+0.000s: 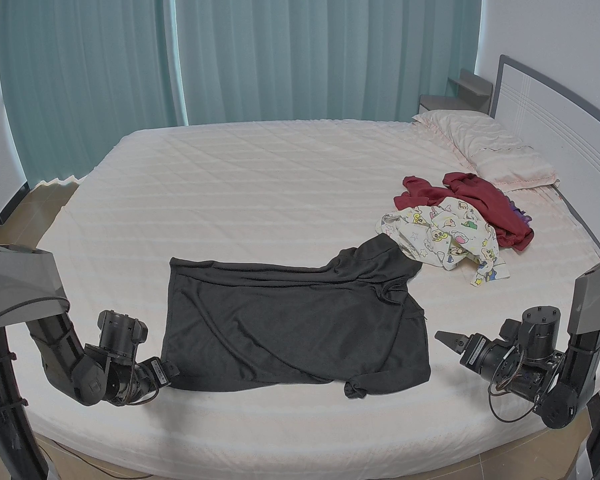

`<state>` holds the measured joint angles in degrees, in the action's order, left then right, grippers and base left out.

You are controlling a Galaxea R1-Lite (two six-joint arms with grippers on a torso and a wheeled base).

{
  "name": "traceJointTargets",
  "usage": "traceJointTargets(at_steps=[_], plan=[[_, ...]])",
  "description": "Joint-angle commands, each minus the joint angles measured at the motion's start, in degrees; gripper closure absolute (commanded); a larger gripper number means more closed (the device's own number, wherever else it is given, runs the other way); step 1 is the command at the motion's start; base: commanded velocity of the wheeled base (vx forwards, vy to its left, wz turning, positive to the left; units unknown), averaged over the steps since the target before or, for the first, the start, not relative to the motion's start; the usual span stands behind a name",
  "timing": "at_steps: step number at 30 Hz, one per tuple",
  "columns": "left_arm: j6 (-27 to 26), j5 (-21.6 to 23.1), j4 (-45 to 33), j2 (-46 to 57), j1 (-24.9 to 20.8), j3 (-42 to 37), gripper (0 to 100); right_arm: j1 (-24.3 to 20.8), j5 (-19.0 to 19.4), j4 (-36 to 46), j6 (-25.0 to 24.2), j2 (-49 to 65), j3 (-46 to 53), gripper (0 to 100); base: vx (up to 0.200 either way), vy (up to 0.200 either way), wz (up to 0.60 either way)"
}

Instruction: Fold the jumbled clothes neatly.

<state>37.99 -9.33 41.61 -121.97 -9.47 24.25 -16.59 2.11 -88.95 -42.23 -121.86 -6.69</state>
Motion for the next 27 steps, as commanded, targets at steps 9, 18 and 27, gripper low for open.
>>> traceJointTargets(at_steps=[9, 18, 27], plan=[[6.4, 14.8, -11.4, 7.4, -6.0, 11.0, 0, -0.5, 0.1, -0.7, -1.2, 0.0, -0.4, 0, 0.0, 0.0, 0.0], [4.6, 8.8, -8.9, 4.9, -8.9, 3.4, 0, -0.5, 0.0, -0.7, -1.2, 0.4, -0.5, 0, 0.0, 0.0, 0.0], [6.2, 8.9, -13.3, 21.0, -10.1, -4.0, 0, -0.6, 0.1, -0.6, -1.2, -0.4, -1.5, 0, 0.0, 0.0, 0.0]])
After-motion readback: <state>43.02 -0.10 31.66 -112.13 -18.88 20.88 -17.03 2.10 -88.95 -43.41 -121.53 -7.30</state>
